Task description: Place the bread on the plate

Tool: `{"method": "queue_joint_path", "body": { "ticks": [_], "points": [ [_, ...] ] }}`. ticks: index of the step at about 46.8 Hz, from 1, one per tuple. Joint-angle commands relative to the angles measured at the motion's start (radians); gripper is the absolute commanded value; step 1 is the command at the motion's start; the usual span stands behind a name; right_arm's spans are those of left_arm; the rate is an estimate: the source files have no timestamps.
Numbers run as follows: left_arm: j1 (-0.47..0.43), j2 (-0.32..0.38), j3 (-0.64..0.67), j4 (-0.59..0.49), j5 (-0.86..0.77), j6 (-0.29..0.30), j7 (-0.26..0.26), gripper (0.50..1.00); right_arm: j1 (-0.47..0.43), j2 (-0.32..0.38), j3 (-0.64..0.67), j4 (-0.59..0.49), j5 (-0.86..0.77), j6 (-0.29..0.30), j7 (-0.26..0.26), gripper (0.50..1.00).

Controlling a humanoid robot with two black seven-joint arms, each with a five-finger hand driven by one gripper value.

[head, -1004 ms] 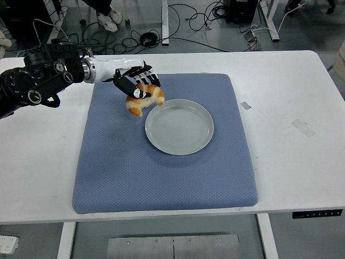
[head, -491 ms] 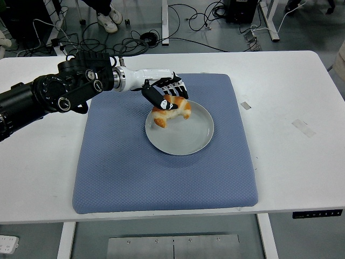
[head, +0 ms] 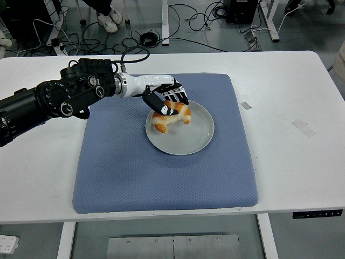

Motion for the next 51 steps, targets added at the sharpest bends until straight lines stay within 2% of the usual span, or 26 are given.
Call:
{"method": "queue_joint_path", "body": {
  "ticks": [1, 27, 40, 51],
  "points": [
    [0.006, 0.0, -0.001, 0.0, 0.0, 0.001, 0.0, 0.675, 0.0, 0.0, 0.0, 0.0, 0.0, 0.0, 0.0, 1.0],
    [0.017, 0.002, -0.001, 0.0, 0.0, 0.004, 0.0, 0.728, 0.0, 0.0, 0.0, -0.001, 0.0, 0.0, 0.0, 1.0],
    [0.017, 0.009, -0.007, 0.003, -0.006, 0.006, 0.0, 0.811, 0.0, 0.0, 0.0, -0.001, 0.0, 0.0, 0.0, 1.0],
    [0.012, 0.02, -0.004, 0.003, -0.086, 0.006, 0.0, 0.889, 0.0, 0.0, 0.0, 0.0, 0.0, 0.0, 0.0, 1.0]
  ]
}}
